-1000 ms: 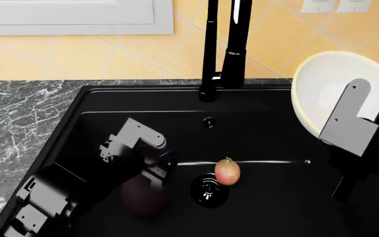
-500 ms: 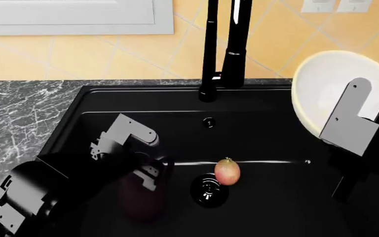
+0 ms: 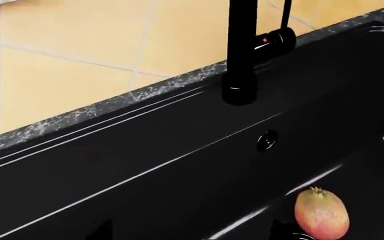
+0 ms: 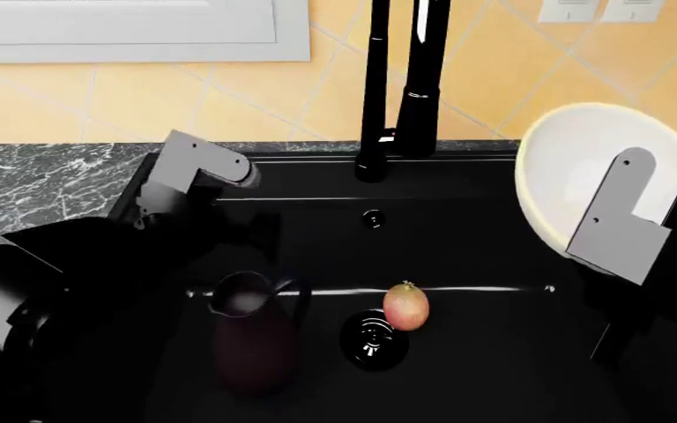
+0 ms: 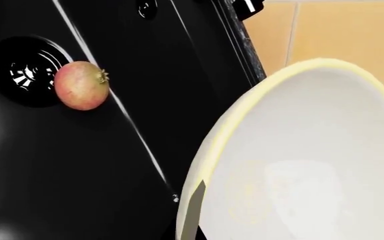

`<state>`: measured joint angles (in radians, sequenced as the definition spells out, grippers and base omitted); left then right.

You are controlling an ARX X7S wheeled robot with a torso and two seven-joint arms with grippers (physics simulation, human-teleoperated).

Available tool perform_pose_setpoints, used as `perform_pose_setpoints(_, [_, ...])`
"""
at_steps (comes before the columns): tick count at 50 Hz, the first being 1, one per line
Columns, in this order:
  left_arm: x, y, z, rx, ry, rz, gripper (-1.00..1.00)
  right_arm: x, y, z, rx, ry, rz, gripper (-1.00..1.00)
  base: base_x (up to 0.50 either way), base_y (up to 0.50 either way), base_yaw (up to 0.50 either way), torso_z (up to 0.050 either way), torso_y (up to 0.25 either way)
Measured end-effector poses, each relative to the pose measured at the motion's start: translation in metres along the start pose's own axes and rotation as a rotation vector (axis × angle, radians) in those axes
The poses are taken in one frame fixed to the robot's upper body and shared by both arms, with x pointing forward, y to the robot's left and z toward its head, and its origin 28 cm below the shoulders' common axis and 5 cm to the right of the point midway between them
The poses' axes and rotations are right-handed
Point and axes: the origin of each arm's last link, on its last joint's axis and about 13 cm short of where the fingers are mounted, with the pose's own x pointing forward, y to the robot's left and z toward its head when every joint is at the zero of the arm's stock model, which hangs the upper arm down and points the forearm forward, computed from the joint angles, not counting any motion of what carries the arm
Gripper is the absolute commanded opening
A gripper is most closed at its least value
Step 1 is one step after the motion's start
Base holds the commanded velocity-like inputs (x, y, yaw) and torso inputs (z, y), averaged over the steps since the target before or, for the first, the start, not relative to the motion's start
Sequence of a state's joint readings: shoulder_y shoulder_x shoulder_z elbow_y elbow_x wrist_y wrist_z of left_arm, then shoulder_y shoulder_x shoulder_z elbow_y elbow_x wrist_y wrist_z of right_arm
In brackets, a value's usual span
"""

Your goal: Pick the pitcher and bowl and place them in the sink. Then turn on the water.

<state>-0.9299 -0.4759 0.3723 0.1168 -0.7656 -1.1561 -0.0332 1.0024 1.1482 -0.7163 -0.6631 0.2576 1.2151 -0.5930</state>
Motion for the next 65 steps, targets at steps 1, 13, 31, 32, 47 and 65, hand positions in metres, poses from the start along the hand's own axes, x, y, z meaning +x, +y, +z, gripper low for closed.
perform_pose_setpoints(1, [-0.001, 0.001, 0.003, -0.004, -0.012, 0.006, 1.0, 0.0, 0.0, 0.0, 0.0, 0.0, 0.0, -1.0, 0.0, 0.0, 0.0, 0.0, 0.0])
perform_pose_setpoints(13, [-0.014, 0.013, 0.024, -0.045, -0.126, 0.075, 1.0, 0.002, 0.0, 0.002, -0.004, 0.005, 0.011, -1.0, 0.0, 0.0, 0.0, 0.0, 0.001])
perform_pose_setpoints(31, [-0.027, 0.025, 0.036, -0.091, -0.197, 0.189, 1.0, 0.011, -0.001, 0.005, -0.011, 0.01, 0.04, -1.0, 0.0, 0.0, 0.0, 0.0, 0.001])
perform_pose_setpoints(32, [-0.028, 0.026, 0.037, -0.092, -0.199, 0.194, 1.0, 0.011, -0.001, 0.005, -0.012, 0.01, 0.042, -1.0, 0.0, 0.0, 0.0, 0.0, 0.0])
perform_pose_setpoints(47, [-0.032, 0.03, 0.038, -0.114, -0.22, 0.229, 1.0, 0.024, 0.0, 0.01, -0.023, 0.023, 0.093, -1.0, 0.0, 0.0, 0.0, 0.001, 0.001])
perform_pose_setpoints(65, [-0.034, 0.031, 0.038, -0.126, -0.229, 0.238, 1.0, 0.044, 0.004, 0.012, -0.007, 0.053, 0.209, -1.0, 0.0, 0.0, 0.0, 0.0, 0.001])
